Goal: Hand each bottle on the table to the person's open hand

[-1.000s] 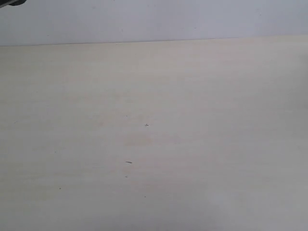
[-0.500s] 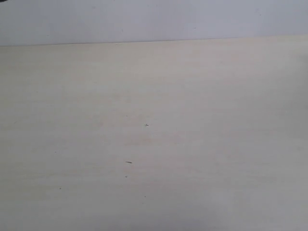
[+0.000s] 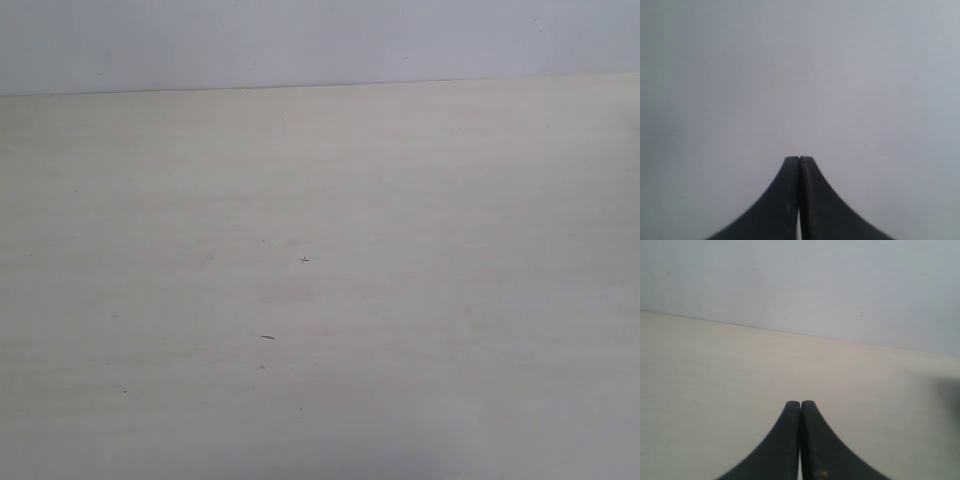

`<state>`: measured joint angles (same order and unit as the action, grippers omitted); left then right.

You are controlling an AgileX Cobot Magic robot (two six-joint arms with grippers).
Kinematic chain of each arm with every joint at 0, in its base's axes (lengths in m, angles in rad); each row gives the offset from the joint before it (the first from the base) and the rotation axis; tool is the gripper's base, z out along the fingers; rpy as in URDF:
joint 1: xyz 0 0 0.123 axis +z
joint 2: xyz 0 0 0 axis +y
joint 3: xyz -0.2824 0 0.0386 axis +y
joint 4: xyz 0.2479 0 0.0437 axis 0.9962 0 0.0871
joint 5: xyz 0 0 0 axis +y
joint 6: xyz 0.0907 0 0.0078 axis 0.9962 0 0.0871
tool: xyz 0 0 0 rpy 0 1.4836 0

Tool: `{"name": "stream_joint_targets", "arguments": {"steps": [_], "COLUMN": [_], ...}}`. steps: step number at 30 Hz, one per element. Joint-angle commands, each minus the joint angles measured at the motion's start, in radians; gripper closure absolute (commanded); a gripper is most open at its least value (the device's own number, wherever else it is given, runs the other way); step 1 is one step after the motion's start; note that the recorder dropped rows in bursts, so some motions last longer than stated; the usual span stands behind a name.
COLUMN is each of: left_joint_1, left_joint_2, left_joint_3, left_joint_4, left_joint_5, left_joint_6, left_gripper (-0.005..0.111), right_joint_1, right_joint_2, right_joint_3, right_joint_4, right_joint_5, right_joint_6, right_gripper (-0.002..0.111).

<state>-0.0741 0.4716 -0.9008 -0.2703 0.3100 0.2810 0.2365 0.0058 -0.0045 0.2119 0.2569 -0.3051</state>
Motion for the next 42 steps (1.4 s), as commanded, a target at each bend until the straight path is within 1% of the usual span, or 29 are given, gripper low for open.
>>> {"name": "stream_joint_targets", "arguments": {"steps": [1, 6, 10, 23, 26, 29, 32, 35, 40, 42], "left_joint_1": [0.015, 0.015, 0.015, 0.015, 0.015, 0.015, 0.015, 0.015, 0.015, 0.015], "left_joint_2": [-0.130, -0.224, -0.245, -0.245, -0.245, -0.245, -0.254, -0.260, -0.262, -0.263], "left_joint_3": [0.001, 0.001, 0.001, 0.001, 0.002, 0.022, 0.073, 0.154, 0.298, 0.353], "left_joint_4": [0.027, 0.022, 0.021, 0.023, 0.053, 0.106, 0.162, 0.196, 0.392, 0.451], "left_joint_5": [0.012, 0.134, 0.191, 0.189, 0.185, 0.169, 0.112, 0.033, -0.039, -0.071], "left_joint_6": [0.010, 0.003, -0.002, -0.010, -0.013, -0.084, -0.169, -0.229, -0.400, -0.439], "left_gripper": [0.107, 0.107, 0.107, 0.107, 0.107, 0.107, 0.107, 0.107, 0.107, 0.107], "right_joint_1": [-0.004, -0.004, -0.004, -0.004, -0.004, -0.004, -0.004, -0.004, -0.004, -0.004], "right_joint_2": [-0.006, -0.006, -0.006, -0.006, -0.006, -0.006, -0.006, -0.006, -0.006, -0.006], "right_joint_3": [0.005, 0.005, 0.005, 0.005, 0.005, 0.005, 0.005, 0.005, 0.005, 0.005], "right_joint_4": [-0.001, -0.001, -0.001, -0.001, -0.001, -0.001, -0.001, -0.001, -0.001, -0.001], "right_joint_5": [-0.011, -0.011, -0.011, -0.011, -0.011, -0.011, -0.011, -0.011, -0.011, -0.011], "right_joint_6": [-0.004, -0.004, -0.004, -0.004, -0.004, -0.004, -0.004, -0.004, -0.004, -0.004], "right_gripper": [0.108, 0.108, 0.108, 0.108, 0.108, 0.108, 0.108, 0.108, 0.108, 0.108]}}
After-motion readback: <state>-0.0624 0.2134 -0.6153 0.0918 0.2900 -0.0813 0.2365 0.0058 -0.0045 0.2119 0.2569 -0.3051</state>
